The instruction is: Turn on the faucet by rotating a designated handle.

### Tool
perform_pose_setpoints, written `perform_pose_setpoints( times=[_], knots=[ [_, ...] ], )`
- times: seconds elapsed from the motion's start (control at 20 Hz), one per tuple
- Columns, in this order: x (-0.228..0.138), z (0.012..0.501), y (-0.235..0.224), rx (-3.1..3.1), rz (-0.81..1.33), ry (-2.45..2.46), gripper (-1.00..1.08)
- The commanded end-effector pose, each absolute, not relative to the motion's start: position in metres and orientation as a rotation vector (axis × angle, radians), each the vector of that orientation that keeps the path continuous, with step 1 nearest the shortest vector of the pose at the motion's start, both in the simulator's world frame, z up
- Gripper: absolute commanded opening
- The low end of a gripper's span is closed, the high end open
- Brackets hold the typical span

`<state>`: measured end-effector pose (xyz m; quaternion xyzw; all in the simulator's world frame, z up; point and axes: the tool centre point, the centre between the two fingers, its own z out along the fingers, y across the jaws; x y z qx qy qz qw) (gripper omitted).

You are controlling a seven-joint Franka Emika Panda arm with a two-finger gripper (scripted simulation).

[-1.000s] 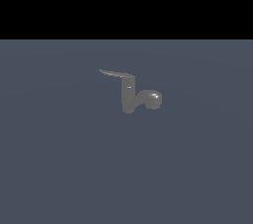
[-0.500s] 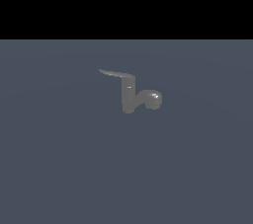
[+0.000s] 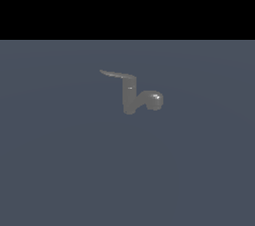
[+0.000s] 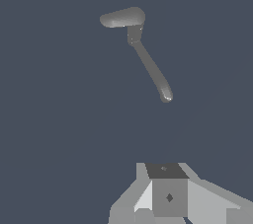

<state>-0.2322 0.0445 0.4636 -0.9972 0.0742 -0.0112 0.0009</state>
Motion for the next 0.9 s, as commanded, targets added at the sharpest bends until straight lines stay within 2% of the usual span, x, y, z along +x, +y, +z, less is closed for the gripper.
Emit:
perform_pose_setpoints(
  times=[0.0, 0.85],
  knots=[
    [-0.223, 0.452, 0.054, -3.123, -0.033, 0.31, -1.0],
    [-0.136, 0.368, 0.108, -3.012, -0.021, 0.864, -1.0]
  ],
)
